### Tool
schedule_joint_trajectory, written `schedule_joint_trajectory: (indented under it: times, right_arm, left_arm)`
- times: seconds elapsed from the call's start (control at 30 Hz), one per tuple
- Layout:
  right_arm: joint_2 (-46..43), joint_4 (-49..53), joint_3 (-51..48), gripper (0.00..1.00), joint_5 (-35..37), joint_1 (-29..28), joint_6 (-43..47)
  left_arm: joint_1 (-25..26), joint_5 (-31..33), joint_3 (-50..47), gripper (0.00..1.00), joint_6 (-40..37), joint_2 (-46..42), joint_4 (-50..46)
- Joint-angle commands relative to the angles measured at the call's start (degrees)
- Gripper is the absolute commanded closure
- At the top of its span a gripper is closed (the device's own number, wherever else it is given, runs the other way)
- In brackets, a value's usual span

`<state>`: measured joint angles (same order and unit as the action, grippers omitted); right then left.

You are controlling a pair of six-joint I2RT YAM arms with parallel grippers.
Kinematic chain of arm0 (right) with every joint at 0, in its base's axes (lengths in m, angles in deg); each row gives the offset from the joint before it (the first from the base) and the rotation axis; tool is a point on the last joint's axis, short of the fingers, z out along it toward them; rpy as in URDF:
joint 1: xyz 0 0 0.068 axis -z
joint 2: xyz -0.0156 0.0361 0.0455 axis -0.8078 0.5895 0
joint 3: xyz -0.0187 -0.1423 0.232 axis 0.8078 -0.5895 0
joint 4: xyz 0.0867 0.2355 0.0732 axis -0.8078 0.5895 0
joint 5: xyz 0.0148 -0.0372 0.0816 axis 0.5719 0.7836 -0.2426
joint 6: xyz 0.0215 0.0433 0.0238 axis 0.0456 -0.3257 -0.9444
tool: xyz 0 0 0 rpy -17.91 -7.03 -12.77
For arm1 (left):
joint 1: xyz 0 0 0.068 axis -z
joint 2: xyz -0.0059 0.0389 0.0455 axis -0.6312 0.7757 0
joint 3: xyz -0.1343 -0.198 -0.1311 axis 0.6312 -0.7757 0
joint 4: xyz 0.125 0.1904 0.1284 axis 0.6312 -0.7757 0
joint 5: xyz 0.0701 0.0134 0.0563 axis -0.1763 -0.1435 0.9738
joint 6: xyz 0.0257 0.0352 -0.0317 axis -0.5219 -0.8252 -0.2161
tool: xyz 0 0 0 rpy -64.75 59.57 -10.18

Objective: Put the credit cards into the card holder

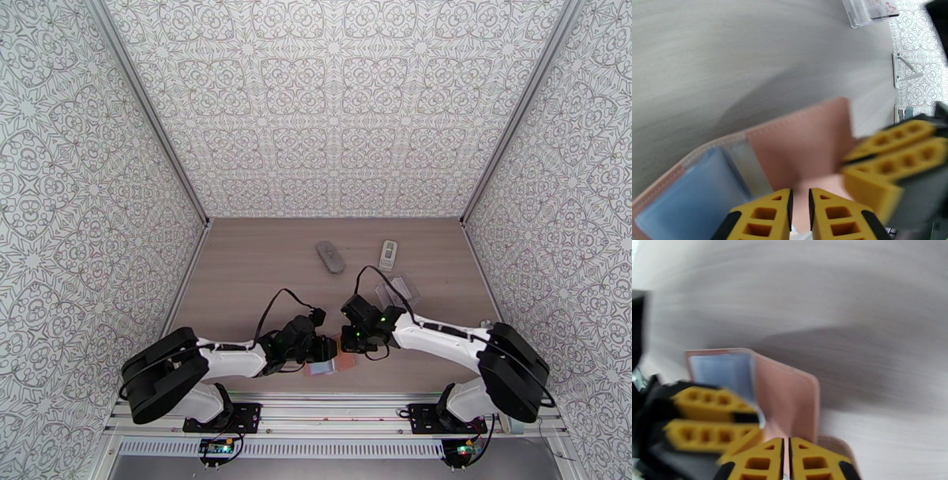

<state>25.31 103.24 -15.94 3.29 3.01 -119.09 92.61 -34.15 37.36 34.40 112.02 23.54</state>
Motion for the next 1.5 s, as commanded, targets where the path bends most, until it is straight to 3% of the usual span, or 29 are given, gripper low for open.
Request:
schedule_joint_trajectory:
  times: [0.0,0.63,1.47]
  right_arm:
    - [2.2,-0.8,-0.9,0.88,-0.7,0.4,-0.5]
    - [5.2,-4.4,-4.2,0.89,-1.1,0.3,-3.1]
    - [-1.3,-5.2,-9.0,0.89,-3.2,-0.7,-8.1]
  left_arm:
    - [0.5,1.5,0.3,0.77,-1.6,-3.7,-4.4]
    - [0.5,10.3,-4.1,0.78,0.3,-9.1,-15.2]
    - [-0.3,11.6,-5.1,0.78,0.0,-10.5,-16.6]
